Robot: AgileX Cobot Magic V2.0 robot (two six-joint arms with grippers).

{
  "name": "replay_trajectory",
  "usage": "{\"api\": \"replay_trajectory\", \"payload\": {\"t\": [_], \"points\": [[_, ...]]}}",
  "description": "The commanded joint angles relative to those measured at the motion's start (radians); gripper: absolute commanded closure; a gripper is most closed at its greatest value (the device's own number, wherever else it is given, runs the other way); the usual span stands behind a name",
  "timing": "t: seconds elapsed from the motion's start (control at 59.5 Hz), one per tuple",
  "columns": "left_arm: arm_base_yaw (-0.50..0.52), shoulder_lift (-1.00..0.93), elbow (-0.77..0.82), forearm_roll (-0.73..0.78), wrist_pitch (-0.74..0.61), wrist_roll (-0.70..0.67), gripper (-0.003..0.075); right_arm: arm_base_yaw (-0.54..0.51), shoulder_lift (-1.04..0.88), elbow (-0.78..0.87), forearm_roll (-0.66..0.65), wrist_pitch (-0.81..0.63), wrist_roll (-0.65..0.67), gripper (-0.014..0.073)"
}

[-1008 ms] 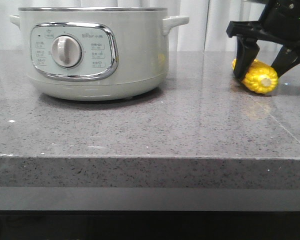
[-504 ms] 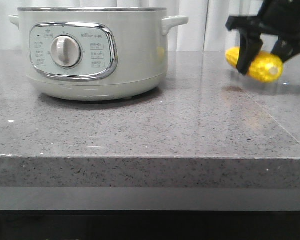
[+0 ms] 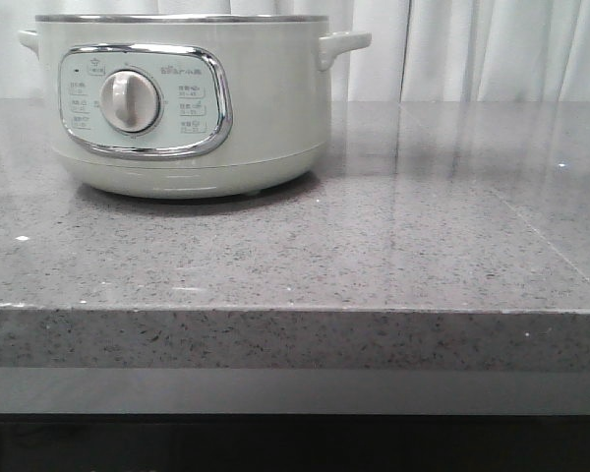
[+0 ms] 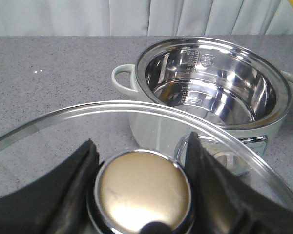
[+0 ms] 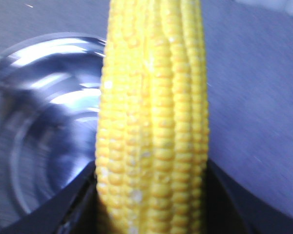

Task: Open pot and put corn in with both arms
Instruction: 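Carry the corn with the right gripper over the pot and release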

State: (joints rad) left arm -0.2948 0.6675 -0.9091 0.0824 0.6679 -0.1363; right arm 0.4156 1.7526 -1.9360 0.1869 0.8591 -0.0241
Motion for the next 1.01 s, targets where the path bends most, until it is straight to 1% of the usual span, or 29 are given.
{"api": "replay_trajectory", "payload": {"t": [0.0, 0.118, 0.235, 0.47, 0.537, 0.621, 0.789, 0.823, 0.873, 0.991], "points": [[0.004, -0.006, -0.040, 0.001, -0.153, -0.006, 0.0499, 0.055, -0.040, -0.037, 0.012, -0.126, -0.011, 0.0302], [0.004, -0.006, -0.040, 0.001, -0.153, -0.006, 0.0499, 0.112, -0.012, -0.037, 0.012, -0.159, -0.011, 0.0302], [0.004, -0.006, -0.040, 0.001, -0.153, -0.006, 0.0499, 0.151, 0.035, -0.037, 0.012, -0.161, -0.011, 0.0302], [0.004, -0.006, -0.040, 0.001, -0.153, -0.006, 0.0499, 0.162, 0.131, -0.037, 0.012, -0.137, -0.011, 0.0302], [0.004, -0.006, -0.040, 0.001, -0.153, -0.006, 0.0499, 0.162, 0.147, -0.037, 0.012, -0.126, -0.011, 0.0291], [0.004, -0.006, -0.040, 0.001, -0.153, -0.006, 0.0499, 0.162, 0.159, -0.037, 0.012, -0.107, -0.011, 0.0246], [0.004, -0.006, -0.040, 0.001, -0.153, -0.006, 0.0499, 0.162, 0.156, -0.037, 0.012, -0.095, -0.011, 0.0046], [0.004, -0.006, -0.040, 0.001, -0.153, -0.006, 0.0499, 0.162, 0.155, -0.037, 0.012, -0.095, -0.011, 0.0023], [0.004, -0.006, -0.040, 0.001, -0.153, -0.006, 0.0499, 0.162, 0.153, -0.037, 0.012, -0.095, -0.011, 0.0005], [0.004, -0.006, -0.040, 0.001, -0.153, -0.006, 0.0499, 0.162, 0.132, -0.038, 0.012, -0.085, -0.011, 0.0011]]}}
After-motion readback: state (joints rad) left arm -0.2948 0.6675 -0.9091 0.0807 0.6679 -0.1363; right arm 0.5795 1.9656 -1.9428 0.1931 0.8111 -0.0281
